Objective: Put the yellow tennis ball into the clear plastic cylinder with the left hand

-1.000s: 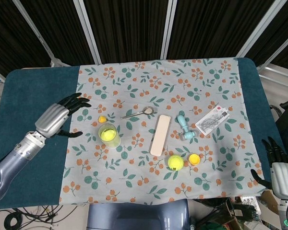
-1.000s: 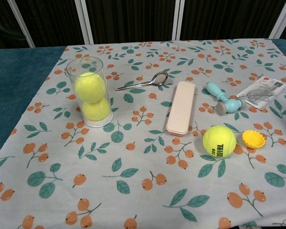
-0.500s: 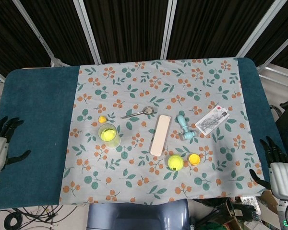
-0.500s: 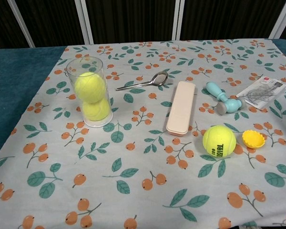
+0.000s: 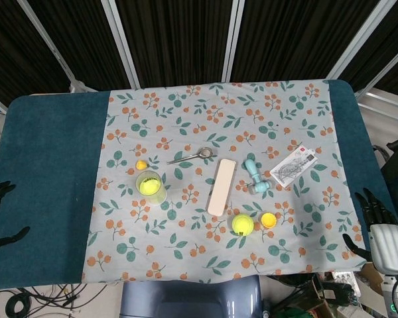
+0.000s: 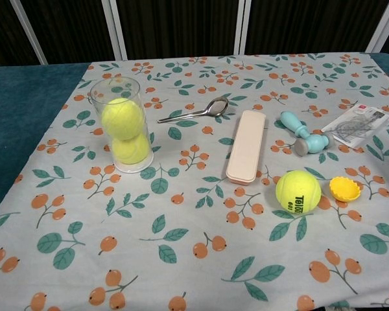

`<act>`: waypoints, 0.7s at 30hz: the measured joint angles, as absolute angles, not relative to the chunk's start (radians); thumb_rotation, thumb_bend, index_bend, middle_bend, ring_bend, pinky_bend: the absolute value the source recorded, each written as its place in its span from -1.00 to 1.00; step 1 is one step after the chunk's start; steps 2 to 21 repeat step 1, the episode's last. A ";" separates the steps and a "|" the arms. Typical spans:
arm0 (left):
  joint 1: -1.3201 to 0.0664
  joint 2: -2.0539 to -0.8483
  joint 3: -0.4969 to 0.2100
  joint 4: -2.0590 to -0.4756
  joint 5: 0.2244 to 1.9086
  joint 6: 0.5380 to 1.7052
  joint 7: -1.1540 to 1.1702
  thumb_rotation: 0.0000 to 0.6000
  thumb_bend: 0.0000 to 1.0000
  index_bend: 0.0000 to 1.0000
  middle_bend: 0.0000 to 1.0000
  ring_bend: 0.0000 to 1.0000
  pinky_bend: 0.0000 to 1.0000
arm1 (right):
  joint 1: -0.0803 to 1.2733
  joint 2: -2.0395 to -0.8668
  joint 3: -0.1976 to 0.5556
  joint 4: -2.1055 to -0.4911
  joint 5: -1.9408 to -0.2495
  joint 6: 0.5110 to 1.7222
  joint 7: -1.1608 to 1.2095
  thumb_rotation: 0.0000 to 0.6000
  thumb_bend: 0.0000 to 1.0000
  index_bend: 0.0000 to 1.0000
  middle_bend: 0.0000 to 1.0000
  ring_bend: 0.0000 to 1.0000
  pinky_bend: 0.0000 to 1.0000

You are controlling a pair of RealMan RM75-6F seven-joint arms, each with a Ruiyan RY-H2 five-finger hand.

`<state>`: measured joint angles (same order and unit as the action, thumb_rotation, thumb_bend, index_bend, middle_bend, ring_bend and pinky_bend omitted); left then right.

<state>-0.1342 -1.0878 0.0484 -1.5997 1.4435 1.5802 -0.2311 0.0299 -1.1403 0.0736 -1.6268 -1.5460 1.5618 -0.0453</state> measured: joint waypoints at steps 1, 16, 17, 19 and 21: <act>-0.132 -1.088 0.046 -1.599 1.443 1.580 -0.232 1.00 -0.73 -0.67 -0.79 -0.97 -0.81 | 0.030 -1.141 0.073 -1.627 -1.547 1.562 -0.046 1.00 -0.63 -1.00 -1.00 -0.78 -0.50; -0.132 -1.088 0.046 -1.599 1.443 1.580 -0.232 1.00 -0.73 -0.67 -0.79 -0.97 -0.81 | 0.030 -1.141 0.073 -1.627 -1.547 1.562 -0.046 1.00 -0.63 -1.00 -1.00 -0.78 -0.50; -0.132 -1.088 0.046 -1.599 1.443 1.580 -0.232 1.00 -0.73 -0.67 -0.79 -0.97 -0.81 | 0.030 -1.141 0.073 -1.627 -1.547 1.562 -0.046 1.00 -0.63 -1.00 -1.00 -0.78 -0.50; -0.132 -1.088 0.046 -1.599 1.443 1.580 -0.232 1.00 -0.73 -0.67 -0.79 -0.97 -0.81 | 0.030 -1.141 0.073 -1.627 -1.547 1.562 -0.046 1.00 -0.63 -1.00 -1.00 -0.78 -0.50; -0.132 -1.088 0.046 -1.599 1.443 1.580 -0.232 1.00 -0.73 -0.67 -0.79 -0.97 -0.81 | 0.030 -1.141 0.073 -1.627 -1.547 1.562 -0.046 1.00 -0.63 -1.00 -1.00 -0.78 -0.50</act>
